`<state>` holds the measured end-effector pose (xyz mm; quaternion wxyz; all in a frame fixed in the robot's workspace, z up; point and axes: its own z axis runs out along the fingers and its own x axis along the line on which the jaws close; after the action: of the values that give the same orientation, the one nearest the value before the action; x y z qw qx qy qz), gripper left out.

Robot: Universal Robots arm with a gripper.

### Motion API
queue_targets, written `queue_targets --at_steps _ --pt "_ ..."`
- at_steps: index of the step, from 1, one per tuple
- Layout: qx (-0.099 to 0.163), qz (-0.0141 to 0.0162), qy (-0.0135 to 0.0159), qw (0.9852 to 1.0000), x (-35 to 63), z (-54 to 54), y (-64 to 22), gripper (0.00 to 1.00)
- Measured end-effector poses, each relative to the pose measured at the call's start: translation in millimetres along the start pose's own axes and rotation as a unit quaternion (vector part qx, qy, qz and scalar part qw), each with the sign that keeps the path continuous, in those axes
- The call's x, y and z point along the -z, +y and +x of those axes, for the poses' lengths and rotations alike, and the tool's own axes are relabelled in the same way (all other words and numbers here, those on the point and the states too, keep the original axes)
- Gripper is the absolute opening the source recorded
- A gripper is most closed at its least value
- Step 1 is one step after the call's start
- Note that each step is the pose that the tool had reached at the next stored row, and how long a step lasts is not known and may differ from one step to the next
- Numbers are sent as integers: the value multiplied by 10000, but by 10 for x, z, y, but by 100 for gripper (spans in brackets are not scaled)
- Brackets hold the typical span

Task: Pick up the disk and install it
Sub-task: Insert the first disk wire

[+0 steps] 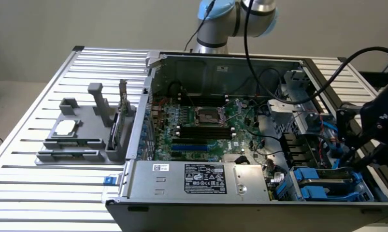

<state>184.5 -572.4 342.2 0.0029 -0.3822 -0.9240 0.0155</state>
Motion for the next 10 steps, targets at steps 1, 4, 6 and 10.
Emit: queue_targets --at_steps 1,4,6,10 --pt "-5 5 -5 10000 -1 5 5 30" --pt "-13 26 -25 10000 -1 20 23 30" --pt "-14 35 -35 10000 -2 19 31 30" --pt "-19 51 -38 10000 -1 12 40 30"
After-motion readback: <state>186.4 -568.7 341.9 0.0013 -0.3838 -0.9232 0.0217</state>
